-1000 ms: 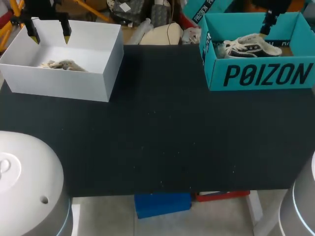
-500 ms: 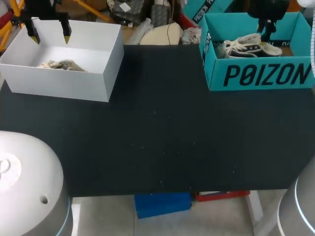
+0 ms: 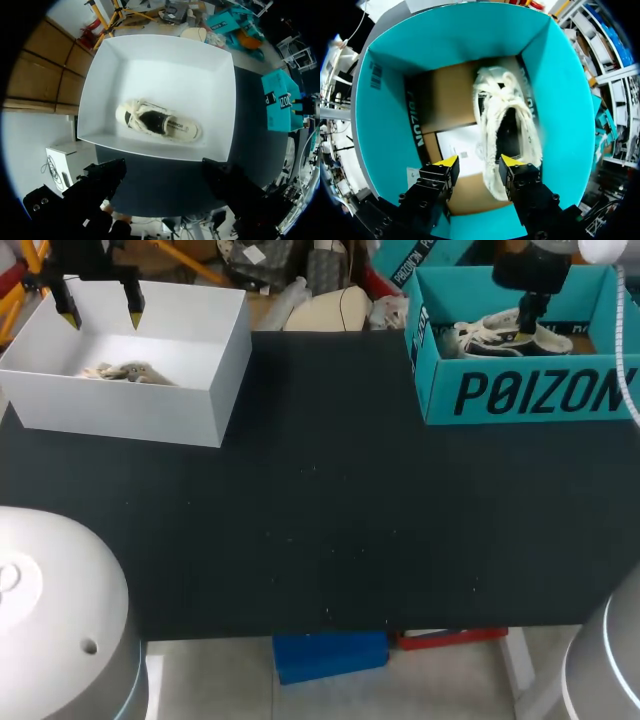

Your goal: Take the shoe out of the shoebox, open the shoe tongue, remove and reinsert the insole, then place the shoe into the shoebox

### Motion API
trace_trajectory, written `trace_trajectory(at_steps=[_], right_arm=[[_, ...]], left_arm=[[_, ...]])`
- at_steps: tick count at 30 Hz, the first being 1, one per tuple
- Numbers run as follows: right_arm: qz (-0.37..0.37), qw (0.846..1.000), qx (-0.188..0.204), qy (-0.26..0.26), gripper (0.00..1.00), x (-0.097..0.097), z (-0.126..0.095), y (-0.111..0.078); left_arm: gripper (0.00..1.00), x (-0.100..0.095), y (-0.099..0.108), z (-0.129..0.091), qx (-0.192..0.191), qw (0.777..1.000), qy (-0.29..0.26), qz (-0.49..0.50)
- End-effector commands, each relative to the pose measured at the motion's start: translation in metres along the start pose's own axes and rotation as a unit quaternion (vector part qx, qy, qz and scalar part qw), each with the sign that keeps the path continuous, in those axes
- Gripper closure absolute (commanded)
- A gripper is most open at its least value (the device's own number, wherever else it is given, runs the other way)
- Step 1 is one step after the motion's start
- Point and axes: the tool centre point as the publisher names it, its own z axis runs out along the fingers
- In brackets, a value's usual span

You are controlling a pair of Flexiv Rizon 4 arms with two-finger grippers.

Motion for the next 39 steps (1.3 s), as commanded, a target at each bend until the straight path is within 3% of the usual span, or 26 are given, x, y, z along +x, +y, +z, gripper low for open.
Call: trace_trajectory(at_steps=[1,20,23,30,31,34,39], right_arm=[[0.006,1.000,0.004,0.016,0.53,-0.009,0.013,0.001],[0.037,0.999,0.022,0.025,0.57,-0.010,0.058,0.002],[0.040,0.999,0.025,0.027,0.64,-0.010,0.063,0.002],[0.045,0.998,0.033,0.028,0.67,-0.011,0.072,-0.001],[0.044,0.998,0.039,0.027,0.72,-0.011,0.073,-0.002],[0.044,0.998,0.047,0.023,1.00,-0.012,0.073,-0.005],[0.038,0.998,0.053,0.013,1.00,-0.012,0.064,-0.009]], left_arm=[[0.00,0.000,0.000,-0.001,-0.001,1.000,-0.001,0.000],[0.00,0.000,0.000,-0.001,-0.001,1.000,-0.001,0.000],[0.00,0.000,0.000,-0.001,-0.001,1.000,-0.001,0.000],[0.00,0.000,0.000,-0.001,-0.001,1.000,-0.001,0.000],[0.00,0.000,0.000,-0.001,-0.001,1.000,-0.001,0.000],[0.00,0.000,0.000,-0.001,-0.001,1.000,-0.001,0.000],[0.00,0.000,0.000,-0.001,-0.001,1.000,-0.001,0.000]])
